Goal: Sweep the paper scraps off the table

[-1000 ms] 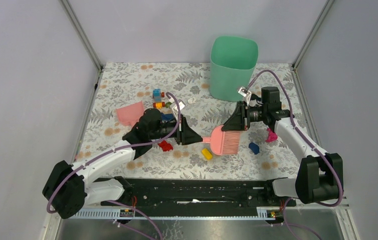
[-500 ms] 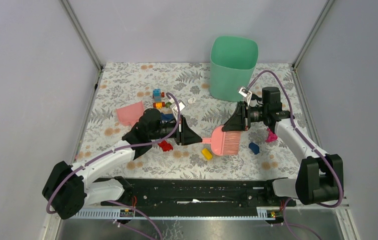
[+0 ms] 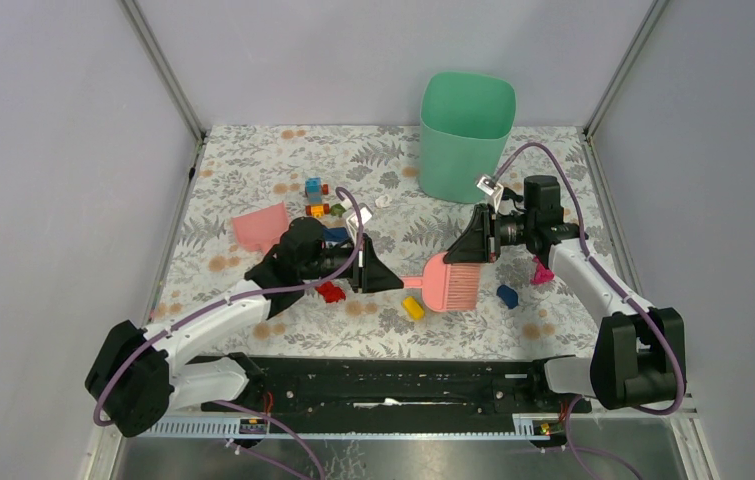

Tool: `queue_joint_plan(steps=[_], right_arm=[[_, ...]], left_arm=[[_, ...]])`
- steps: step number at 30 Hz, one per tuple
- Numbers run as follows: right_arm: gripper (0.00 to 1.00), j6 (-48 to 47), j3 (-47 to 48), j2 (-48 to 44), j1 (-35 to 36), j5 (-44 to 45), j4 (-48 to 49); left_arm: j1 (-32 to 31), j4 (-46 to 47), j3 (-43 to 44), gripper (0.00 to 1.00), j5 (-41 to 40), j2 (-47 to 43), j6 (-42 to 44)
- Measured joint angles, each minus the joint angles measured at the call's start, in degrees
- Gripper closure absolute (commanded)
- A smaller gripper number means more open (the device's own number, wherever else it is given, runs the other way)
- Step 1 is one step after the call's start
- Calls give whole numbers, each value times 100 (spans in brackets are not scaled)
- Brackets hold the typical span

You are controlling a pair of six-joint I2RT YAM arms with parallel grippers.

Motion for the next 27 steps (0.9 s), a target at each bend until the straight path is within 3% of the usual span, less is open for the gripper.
queue_joint_plan(steps=[3,8,12,15,21,27], right_arm=[[97,15,-33,0,-11,17,63],[49,52,-70,-7,-15,48,120],[28,-20,-94,-24,-33,302,149],[24,-223,-125,-142,-33,848,55],[24,-813,-28,-299,142,2723,-317],[27,-1375,505,48,1193,4142,-822]], left_arm=[[-2,42,2,100,83,-4,0],[-13,26,4,100,59,-15,37],[-15,-662,162,100,-146,-68,286],[-17,-1565,503,100,-570,-166,638],[-15,-3202,1150,100,-2162,-874,1338],[-15,-4094,1235,100,-3926,-1733,1429]])
